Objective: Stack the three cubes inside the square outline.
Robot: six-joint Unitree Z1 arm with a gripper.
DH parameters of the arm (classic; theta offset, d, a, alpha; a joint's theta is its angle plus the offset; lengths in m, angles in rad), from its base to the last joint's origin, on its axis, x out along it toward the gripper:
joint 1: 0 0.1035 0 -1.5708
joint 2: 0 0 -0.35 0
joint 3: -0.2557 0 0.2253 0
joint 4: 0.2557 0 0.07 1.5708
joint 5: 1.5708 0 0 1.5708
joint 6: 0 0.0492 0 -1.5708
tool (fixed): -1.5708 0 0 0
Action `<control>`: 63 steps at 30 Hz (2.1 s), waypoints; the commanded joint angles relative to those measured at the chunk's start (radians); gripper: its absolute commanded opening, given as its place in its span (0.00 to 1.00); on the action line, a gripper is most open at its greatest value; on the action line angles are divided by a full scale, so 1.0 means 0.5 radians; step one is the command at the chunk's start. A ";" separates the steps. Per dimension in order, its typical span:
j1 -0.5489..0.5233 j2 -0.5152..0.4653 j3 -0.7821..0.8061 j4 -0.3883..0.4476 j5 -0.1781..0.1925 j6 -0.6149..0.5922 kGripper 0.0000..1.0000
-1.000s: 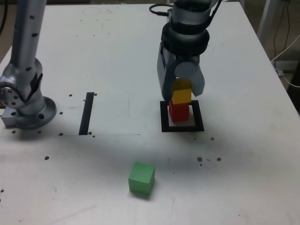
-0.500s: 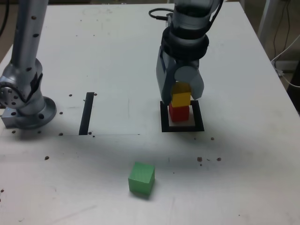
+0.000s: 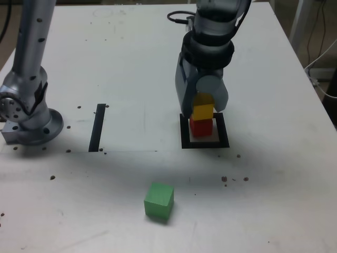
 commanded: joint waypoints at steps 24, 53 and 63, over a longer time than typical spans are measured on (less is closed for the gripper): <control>0.003 -0.001 0.038 -0.036 -0.045 0.009 0.77; -0.395 -0.454 0.384 0.001 -0.073 -0.086 1.00; -0.797 -0.483 0.513 -0.086 -0.178 -0.288 0.99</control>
